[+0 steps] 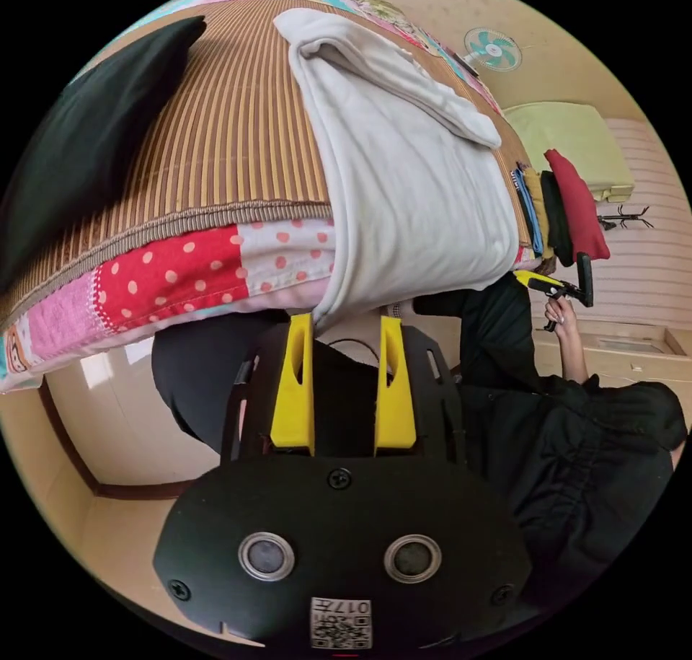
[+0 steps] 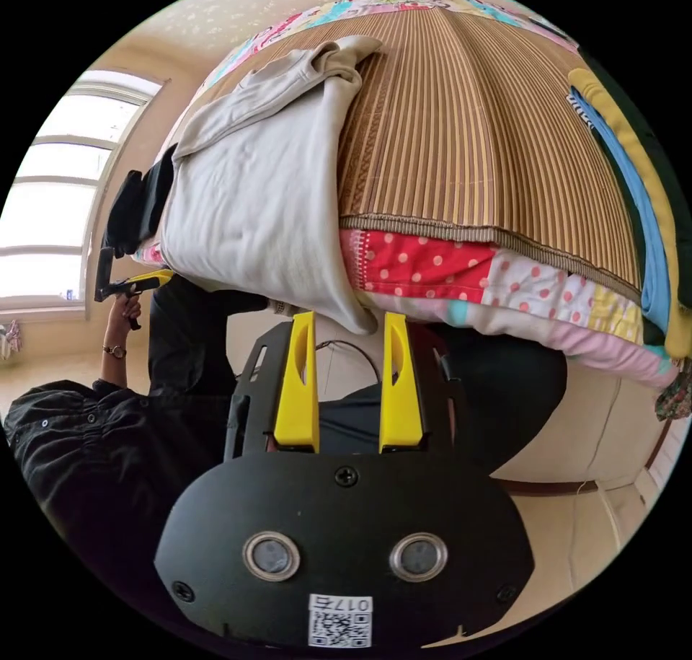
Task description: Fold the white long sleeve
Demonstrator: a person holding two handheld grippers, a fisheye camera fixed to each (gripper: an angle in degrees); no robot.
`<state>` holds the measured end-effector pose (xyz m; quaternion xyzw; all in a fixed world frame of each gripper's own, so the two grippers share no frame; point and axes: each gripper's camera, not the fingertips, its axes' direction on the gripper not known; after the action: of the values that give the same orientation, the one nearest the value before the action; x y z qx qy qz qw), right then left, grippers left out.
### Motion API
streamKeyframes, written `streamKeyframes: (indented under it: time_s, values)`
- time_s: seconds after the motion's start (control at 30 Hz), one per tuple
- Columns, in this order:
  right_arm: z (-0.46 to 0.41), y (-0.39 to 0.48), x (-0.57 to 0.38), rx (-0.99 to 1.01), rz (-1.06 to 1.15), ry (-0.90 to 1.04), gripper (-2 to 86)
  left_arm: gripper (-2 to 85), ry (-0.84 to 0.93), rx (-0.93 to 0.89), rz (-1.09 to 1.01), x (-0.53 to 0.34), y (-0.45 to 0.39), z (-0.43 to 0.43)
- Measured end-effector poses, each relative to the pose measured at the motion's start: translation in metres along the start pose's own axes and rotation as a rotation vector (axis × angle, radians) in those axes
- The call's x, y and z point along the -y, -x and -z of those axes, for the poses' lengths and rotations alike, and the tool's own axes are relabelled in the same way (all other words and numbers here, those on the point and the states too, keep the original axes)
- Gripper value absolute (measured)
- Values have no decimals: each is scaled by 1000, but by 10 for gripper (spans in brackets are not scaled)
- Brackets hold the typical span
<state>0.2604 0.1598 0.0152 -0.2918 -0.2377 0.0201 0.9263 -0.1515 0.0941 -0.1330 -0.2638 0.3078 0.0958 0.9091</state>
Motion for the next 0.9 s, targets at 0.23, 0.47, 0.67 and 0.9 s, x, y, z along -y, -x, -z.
streamKeyframes:
  time_s: [0.23, 0.47, 0.67, 0.9]
  values:
    - [19, 12, 12, 136, 113, 59, 42, 37, 102, 1, -127, 14, -24, -13]
    - [158, 36, 9, 209, 291, -255, 31, 36, -251, -132, -334, 1, -49, 136]
    - [164, 12, 53, 95, 255, -451, 35, 55, -496, -138, -123, 55, 18, 162]
    - [119, -53, 45, 266, -67, -330, 69, 152, -515, -314, 122, 23, 81, 110]
